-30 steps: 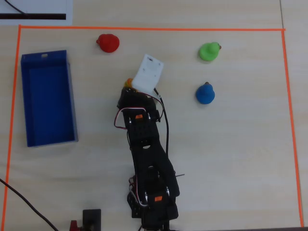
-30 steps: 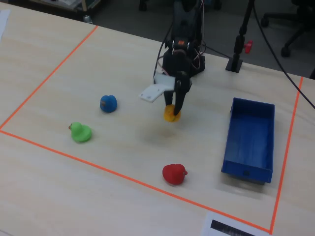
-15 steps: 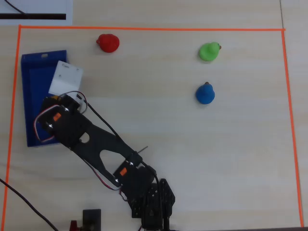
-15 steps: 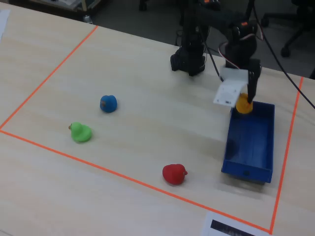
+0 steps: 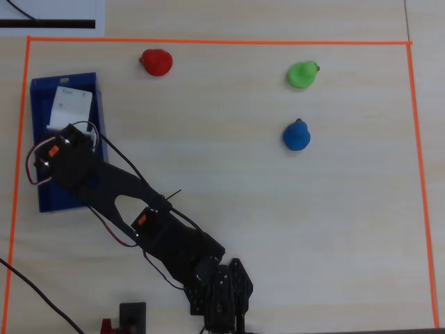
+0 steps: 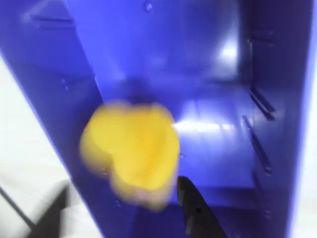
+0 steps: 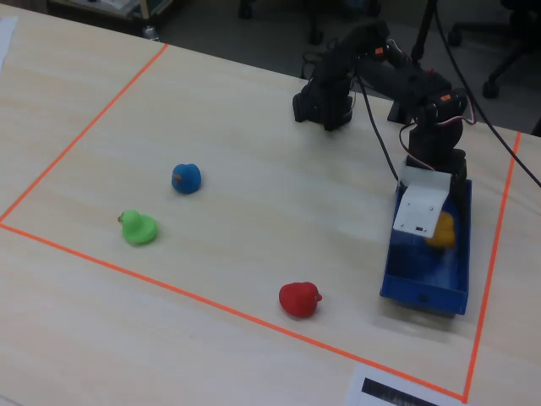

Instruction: Grasp yellow duck and put it into box.

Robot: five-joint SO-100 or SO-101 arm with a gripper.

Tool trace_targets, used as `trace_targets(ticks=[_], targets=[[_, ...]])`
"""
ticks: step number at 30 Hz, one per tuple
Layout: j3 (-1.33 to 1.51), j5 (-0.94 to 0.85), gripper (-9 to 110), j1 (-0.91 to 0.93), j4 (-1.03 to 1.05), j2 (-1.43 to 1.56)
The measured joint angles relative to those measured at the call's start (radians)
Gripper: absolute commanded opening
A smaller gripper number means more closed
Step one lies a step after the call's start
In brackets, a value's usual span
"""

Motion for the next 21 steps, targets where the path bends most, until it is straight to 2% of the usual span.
trace_targets(ticks=[3,7,8,11,12,15,18,21], targets=[[0.0,-0.035,48,0.005,0.066,0.086],[-0.055,-0.114,40,0.064,0.215,0.291],[-0.066,-0.137,34,0.091,0.255,0.353],[-0.032,-0.206,7,0.207,0.295,0.565],[0.018,-0.218,1,0.261,0.272,0.652],[0.279,-0.293,0,0.459,0.097,0.927],[0.684,-0.387,0,0.621,-0.163,1.195],[1.157,-0.44,0,0.703,-0.397,1.434]])
